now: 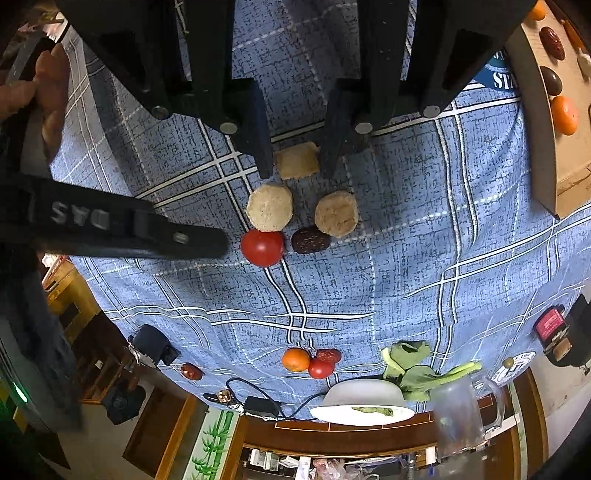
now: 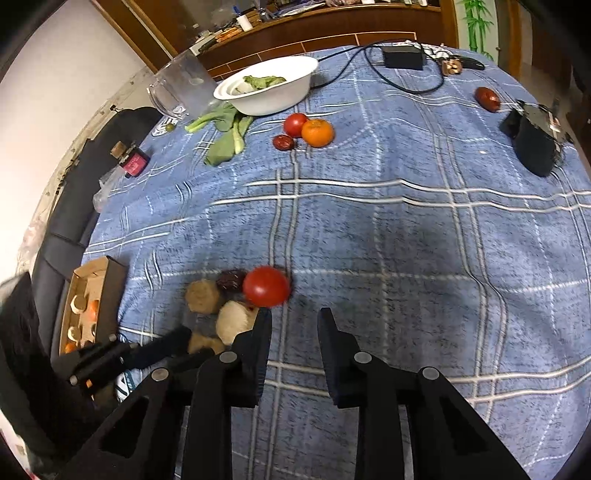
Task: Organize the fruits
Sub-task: 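Grasp a pale yam piece with the left gripper while the right gripper grasps a red tomato, then place the yam piece and tomato into the box, open both grippers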
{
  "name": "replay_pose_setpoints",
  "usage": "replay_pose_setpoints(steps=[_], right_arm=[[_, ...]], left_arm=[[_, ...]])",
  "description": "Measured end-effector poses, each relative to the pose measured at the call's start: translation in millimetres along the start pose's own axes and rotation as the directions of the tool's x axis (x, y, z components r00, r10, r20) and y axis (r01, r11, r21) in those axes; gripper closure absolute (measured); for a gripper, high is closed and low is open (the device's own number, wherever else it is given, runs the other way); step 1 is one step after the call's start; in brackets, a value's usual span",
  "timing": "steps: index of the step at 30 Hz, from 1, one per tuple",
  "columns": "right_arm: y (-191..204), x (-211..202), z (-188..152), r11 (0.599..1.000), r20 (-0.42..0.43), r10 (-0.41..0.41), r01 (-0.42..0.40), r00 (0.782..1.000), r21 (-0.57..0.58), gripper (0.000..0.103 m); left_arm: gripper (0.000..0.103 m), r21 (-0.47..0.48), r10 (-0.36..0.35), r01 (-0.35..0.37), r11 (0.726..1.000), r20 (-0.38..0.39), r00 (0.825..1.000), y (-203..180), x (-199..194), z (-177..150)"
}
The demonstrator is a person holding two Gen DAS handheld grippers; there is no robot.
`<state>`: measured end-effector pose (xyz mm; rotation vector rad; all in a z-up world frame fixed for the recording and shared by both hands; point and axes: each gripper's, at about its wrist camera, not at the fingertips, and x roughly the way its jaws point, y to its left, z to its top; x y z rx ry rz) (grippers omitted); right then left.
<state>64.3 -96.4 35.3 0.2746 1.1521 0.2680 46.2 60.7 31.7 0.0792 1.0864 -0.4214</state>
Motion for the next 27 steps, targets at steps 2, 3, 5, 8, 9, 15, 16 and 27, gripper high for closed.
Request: replay_pose_setpoints(steps=[2,3,5,8,9,15,16,27], right_arm=[[8,10,6,1.0,-0.012,0.003,-0.003,1.0,-0.007,0.074],[12,15,8,1.0,-0.017,0.0,0.0,1.0,-0.011,0.074],[19,26,12,0.999,-0.029,-0.023,0.022,0.999,-0.024,0.07],[22,39,14,0.998,-0.038,-0.058,0.056,0.998,-0.039,0.059],[20,40,15,0.998,-0.03,-0.05,0.049,0.998,-0.029,0.059],[16,34,12,0.999,-0.034,-0.037,0.036,0.999,-0.015,0.068],[16,32,10,0.999,-0.03,-0.034,0.034,0.999,-0.011,0.068],[42,-16,-16,0.999,0.026,0.05,-0.05,0.998,-0.015,0.068]], left_arm=[[0.078,-0.005,-0.008,0.008,1.0,0.005,1.0,1,0,0],[0.077,-0.008,-0.011,0.011,1.0,0.008,1.0,1,1,0],[0.073,-0.015,-0.001,0.001,1.0,-0.006,1.0,3,6,1],[0.072,-0.033,0.004,-0.005,0.999,-0.015,1.0,7,15,-3],[0.072,-0.033,0.005,-0.005,0.999,-0.013,1.0,6,15,-4],[0.077,-0.071,-0.001,0.001,0.997,-0.002,1.0,12,7,-6],[0.077,-0.082,-0.006,0.006,0.997,0.004,1.0,14,4,-7],[0.076,-0.211,-0.054,0.076,0.974,0.111,0.992,38,-69,-32]])
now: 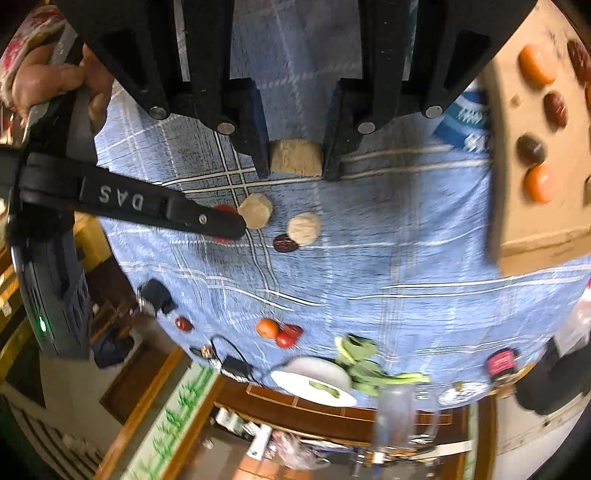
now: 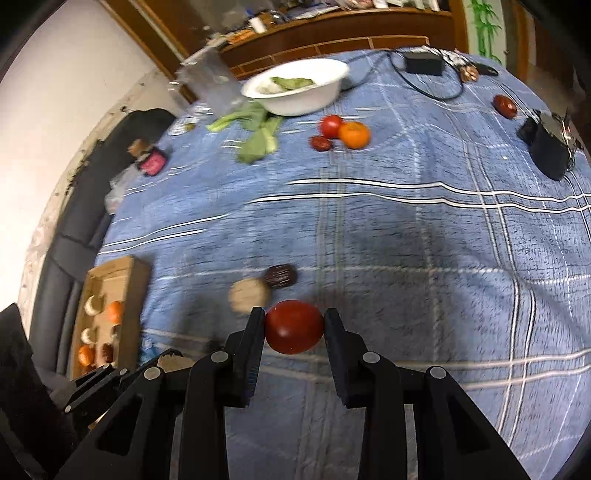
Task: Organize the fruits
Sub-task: 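Place the yam piece and tomato into the box, open both grippers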
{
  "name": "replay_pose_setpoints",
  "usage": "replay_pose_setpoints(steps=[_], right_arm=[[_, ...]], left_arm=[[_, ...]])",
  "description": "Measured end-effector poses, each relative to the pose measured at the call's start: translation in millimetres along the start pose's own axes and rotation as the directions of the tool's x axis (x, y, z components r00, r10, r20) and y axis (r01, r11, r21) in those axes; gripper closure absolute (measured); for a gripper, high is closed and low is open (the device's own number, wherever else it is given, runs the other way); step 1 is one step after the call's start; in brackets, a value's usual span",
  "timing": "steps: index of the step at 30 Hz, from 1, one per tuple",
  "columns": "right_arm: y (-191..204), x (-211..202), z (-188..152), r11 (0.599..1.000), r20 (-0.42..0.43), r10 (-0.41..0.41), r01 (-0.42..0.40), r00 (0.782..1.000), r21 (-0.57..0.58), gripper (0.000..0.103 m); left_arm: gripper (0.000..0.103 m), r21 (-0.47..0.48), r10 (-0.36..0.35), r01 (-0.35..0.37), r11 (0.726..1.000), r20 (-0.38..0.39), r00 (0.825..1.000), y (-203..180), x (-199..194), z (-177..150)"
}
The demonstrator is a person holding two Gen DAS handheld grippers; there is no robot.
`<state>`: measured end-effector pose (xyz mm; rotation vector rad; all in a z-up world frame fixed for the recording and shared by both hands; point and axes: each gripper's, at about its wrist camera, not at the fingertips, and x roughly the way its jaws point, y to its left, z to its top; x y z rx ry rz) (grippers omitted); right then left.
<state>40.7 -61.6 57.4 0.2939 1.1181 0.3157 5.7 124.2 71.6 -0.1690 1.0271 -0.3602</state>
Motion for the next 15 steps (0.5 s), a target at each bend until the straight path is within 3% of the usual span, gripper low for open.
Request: replay_pose_setpoints(steps=[7,15], right_arm=[[89,0,-26,0.982,-0.052,0.114,-0.12,0.992,-0.146,0.068],[203,28,-74,0.908,-0.171,0.174,-0.225,0.97,-0.352,0.067]], left_arm=[[0.076,-0.156,0.084,-0.076,0.985,0.041,0.996,71,-68,-35],[0.076,-0.338,0.232,-0.224,0.914,-0.018,0.972,173,-114,-92]])
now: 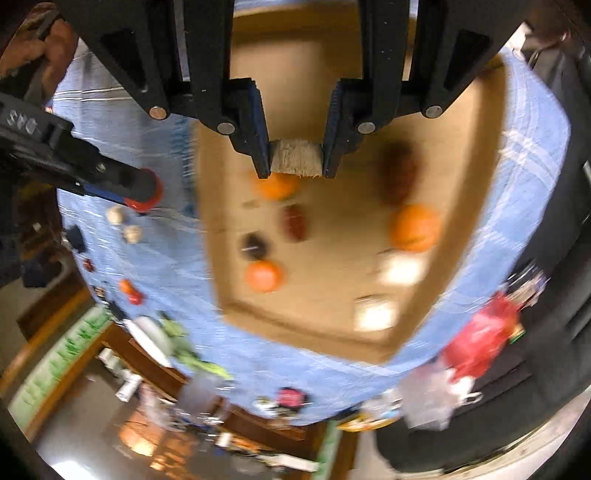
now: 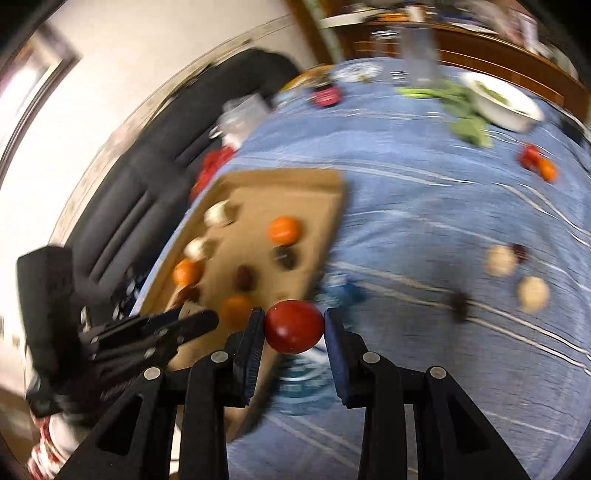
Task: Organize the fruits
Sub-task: 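Place the yam piece and tomato into the box, open both grippers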
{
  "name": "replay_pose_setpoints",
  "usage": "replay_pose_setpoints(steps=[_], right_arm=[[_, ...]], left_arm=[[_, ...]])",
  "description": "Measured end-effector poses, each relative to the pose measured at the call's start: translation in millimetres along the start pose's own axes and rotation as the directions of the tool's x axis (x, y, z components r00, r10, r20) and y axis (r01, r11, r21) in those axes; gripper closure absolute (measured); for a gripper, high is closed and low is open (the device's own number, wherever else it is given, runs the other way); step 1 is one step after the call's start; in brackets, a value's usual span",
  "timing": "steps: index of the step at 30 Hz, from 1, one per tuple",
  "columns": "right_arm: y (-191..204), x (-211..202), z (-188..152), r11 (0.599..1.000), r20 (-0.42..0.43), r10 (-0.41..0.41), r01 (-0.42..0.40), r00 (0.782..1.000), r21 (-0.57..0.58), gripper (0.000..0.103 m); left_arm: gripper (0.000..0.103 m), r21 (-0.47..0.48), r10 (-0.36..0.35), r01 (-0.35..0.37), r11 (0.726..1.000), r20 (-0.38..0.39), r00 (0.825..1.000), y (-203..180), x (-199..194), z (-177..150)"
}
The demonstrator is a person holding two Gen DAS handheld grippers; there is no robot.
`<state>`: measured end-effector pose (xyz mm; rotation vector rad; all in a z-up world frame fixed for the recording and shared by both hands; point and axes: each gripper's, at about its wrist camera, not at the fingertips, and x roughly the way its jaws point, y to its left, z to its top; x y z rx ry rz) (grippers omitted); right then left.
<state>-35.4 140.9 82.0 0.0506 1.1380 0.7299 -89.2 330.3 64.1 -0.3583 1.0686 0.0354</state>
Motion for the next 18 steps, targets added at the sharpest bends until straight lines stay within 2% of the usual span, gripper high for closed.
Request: replay_pose_setpoints(steps=[4,8,15,18], right_arm=[[38,33,-10,0.996,-0.063,0.016,-0.022,0.998,-0.086,0.067],[66,62,-21,0.985,-0.101,-0.022,0.005,0.995,-0.172,0.067],[71,89,-25,0.975,-0.122,-0.081,0.053,0.989,-0.214,0.067],[71,96,-26,0.975,-0.127,-0.09,0.061,0.988,-0.215,0.066]], left_arm=[[0.076,0.002,0.04,-0.04,0.999,-0.027,0.999,25,0,-12],[0.076,0.017,0.058,-0.057,0.998,-0.053,0.997,33,7,-17],[0.076,0.063,0.099,-0.095,0.993,-0.06,0.993,39,14,-13],[0.076,0.058,0.094,-0.09,0.994,-0.065,0.993,42,15,-11]])
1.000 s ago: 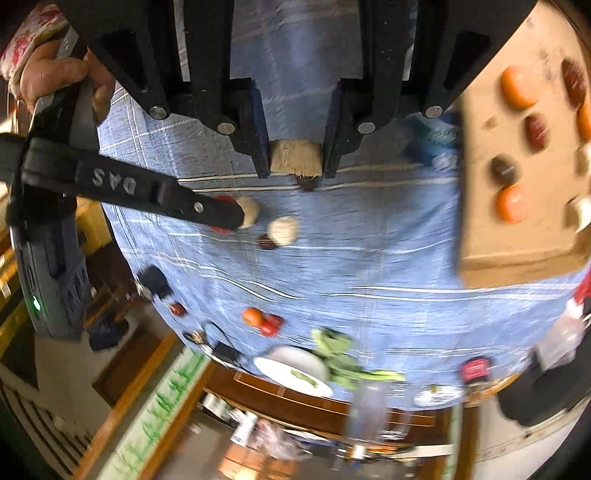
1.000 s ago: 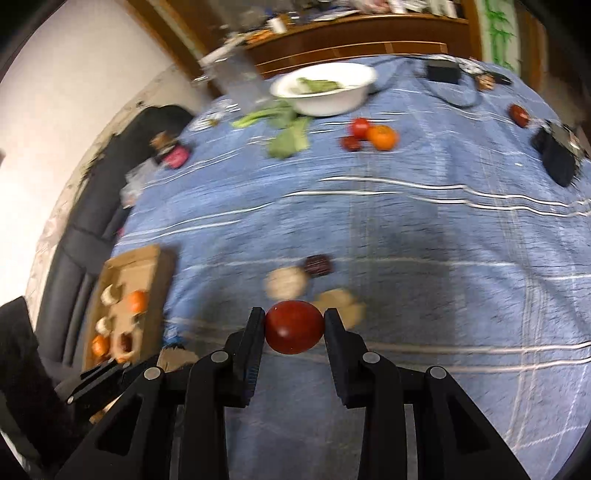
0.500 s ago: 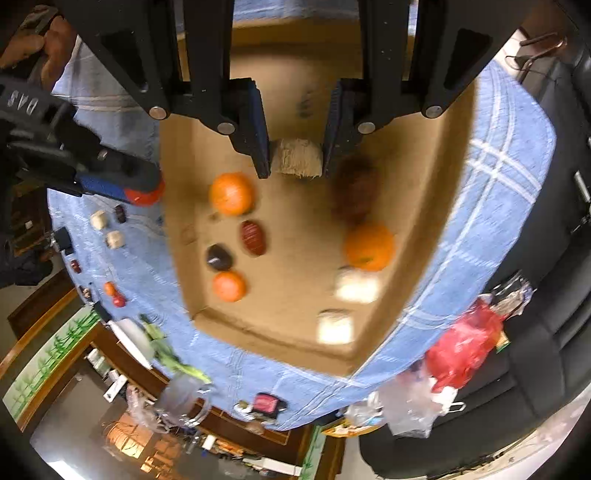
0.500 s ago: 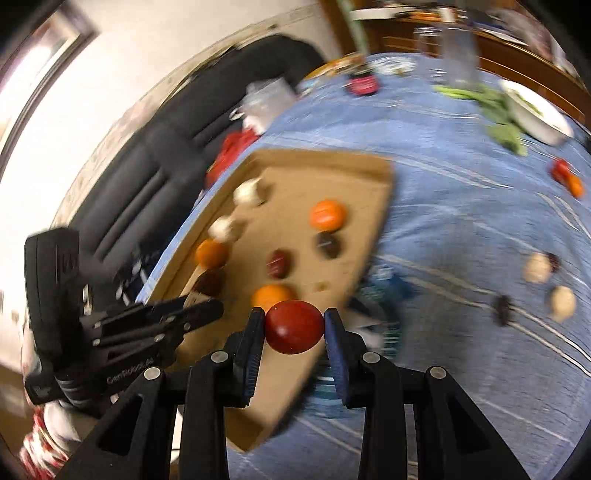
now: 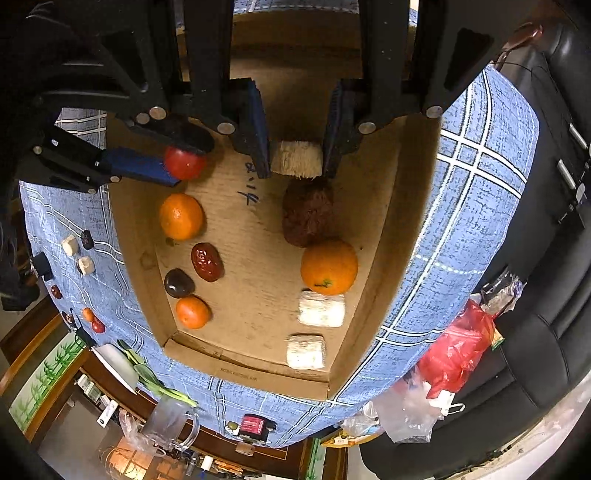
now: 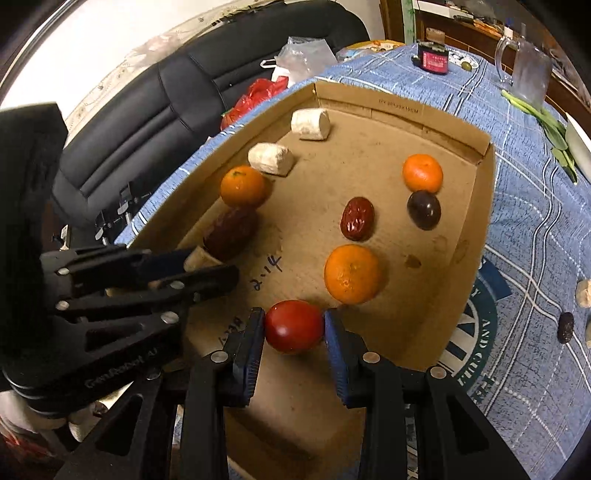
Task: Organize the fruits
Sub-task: 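Place the yam piece and tomato into the box, open both grippers, then move both open grippers back over the remaining fruit on the table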
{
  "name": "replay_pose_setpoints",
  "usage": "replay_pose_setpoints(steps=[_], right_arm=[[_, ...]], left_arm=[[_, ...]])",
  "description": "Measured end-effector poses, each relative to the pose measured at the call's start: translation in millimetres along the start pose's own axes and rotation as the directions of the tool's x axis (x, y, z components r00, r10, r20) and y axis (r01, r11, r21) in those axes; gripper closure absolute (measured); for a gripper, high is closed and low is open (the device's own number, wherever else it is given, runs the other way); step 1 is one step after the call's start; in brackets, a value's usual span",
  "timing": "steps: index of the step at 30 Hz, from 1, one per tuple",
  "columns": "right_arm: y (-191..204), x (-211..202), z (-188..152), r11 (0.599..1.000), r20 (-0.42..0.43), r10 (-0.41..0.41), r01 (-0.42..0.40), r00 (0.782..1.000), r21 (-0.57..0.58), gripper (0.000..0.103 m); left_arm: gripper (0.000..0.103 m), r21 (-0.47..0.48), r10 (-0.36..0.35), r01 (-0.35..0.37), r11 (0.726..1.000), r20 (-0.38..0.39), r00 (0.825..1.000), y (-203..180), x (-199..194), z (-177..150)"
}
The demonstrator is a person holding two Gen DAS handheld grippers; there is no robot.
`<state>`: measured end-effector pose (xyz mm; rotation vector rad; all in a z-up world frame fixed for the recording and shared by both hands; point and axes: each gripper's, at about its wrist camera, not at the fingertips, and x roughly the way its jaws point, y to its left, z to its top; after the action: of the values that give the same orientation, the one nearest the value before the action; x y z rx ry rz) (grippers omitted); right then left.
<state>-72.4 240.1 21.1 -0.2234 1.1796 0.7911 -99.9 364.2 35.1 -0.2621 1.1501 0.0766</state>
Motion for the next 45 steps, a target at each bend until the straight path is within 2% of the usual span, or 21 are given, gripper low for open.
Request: replay_pose_setpoints(steps=[7,10,17,21,25,29,31,33,40,45], right_arm=[[3,1,-1,1.0,0.01,-0.012,0.012,1.0,-0.007,0.066],[4,-3,-2,1.0,0.016,-0.004,0.004,1.0,-0.005,0.066],[5,-28,-5,1.0,0.069,-0.006,0.007,0.998,-0.018,0.062],[-1,-48,-11,1.0,0.108,-0.013,0.013,0.994,-0.001,0.061],[-15,-71,-20,0.999,0.151,-0.033,0.026,0.988,0.043,0.061],[-45,-96,-32,0.989,0.198,-0.075,0.048,0.977,0.137,0.057],[-57,-107,-40,0.982,0.213,-0.093,0.054,0.973,0.179,0.056],[-71,-119,-48,0.974,0.226,-0.108,0.058,0.968,0.217,0.056],[-97,-151,-81,0.958,0.258,-0.156,0.081,0.953,0.277,0.056],[-110,-167,-96,0.95,0.271,-0.186,0.102,0.944,0.295,0.055]], left_arm=[[0.074,-0.02,-0.005,0.005,1.0,0.007,1.0,4,-7,3],[0.068,-0.027,-0.004,0.005,1.0,0.027,1.0,5,-14,6],[0.067,-0.045,0.022,-0.018,0.999,0.082,0.996,3,-32,11],[0.06,-0.043,0.031,-0.026,0.999,0.117,0.993,-5,-44,13],[0.06,-0.025,0.032,-0.028,0.999,0.146,0.989,-23,-55,13],[0.059,0.01,0.024,-0.026,1.0,0.175,0.984,-46,-66,12],[0.057,0.04,0.019,-0.028,0.999,0.193,0.981,-64,-72,10],[0.052,0.064,0.017,-0.031,0.997,0.209,0.978,-76,-76,9],[0.051,0.133,-0.005,-0.026,0.991,0.233,0.972,-130,-84,2],[0.051,0.213,0.041,-0.102,0.972,0.273,0.961,-171,-87,-7]])
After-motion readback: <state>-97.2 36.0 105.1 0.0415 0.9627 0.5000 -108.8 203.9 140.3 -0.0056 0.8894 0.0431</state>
